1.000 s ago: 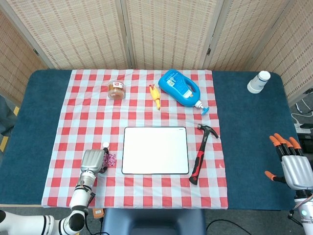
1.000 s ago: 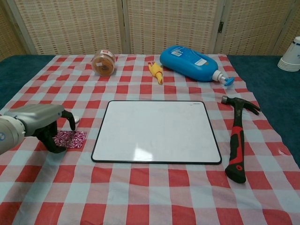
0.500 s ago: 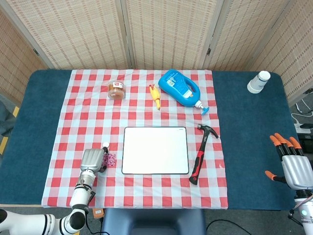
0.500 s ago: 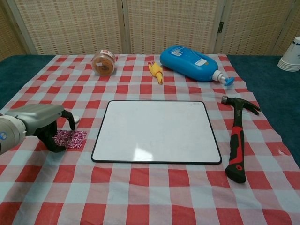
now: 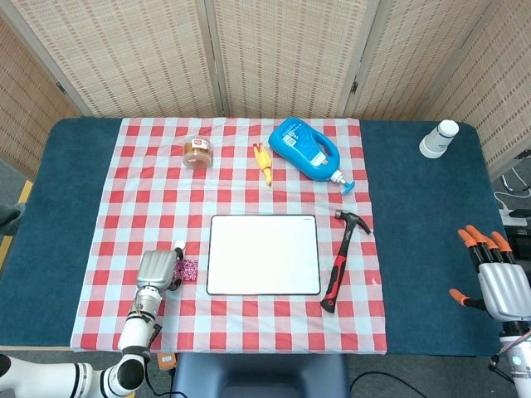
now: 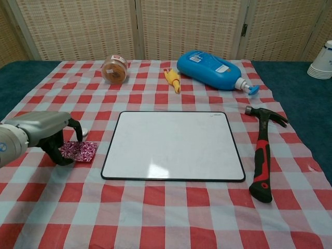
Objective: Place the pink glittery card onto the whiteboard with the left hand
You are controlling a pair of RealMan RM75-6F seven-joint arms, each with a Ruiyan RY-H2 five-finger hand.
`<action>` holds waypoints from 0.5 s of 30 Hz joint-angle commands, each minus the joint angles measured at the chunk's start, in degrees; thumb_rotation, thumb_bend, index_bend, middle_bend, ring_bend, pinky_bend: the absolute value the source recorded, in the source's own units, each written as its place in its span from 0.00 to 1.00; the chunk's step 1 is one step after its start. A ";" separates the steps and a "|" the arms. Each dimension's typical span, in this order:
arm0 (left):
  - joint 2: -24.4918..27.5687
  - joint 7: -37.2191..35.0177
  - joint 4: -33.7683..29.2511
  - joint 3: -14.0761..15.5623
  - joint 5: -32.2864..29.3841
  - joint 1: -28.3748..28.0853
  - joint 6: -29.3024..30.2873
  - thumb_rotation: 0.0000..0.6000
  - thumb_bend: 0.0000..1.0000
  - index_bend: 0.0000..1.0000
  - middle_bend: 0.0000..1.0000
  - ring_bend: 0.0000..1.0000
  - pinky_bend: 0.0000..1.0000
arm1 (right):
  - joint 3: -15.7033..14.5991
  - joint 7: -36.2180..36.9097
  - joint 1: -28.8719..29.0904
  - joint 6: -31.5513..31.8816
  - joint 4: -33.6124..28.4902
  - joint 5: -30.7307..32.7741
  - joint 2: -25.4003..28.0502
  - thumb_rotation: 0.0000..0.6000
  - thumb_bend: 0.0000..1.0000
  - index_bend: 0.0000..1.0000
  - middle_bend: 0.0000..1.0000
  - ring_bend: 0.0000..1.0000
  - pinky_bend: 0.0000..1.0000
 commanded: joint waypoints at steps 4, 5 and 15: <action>0.62 1.58 -2.51 -1.19 0.34 -1.32 0.62 1.00 0.28 0.37 0.99 1.00 1.00 | 0.06 0.03 0.03 -0.07 0.07 0.12 -0.02 1.00 0.00 0.00 0.00 0.00 0.00; 0.57 2.14 -3.01 -1.62 0.37 -1.81 0.87 1.00 0.28 0.37 0.99 1.00 1.00 | 0.06 0.02 0.06 -0.17 0.06 0.17 -0.01 1.00 0.00 0.00 0.00 0.00 0.00; -7.37 10.73 -2.11 -8.34 -3.21 -11.30 1.69 1.00 0.28 0.36 0.99 1.00 1.00 | -0.06 0.07 0.02 -0.16 -0.05 0.03 0.10 1.00 0.00 0.00 0.00 0.00 0.00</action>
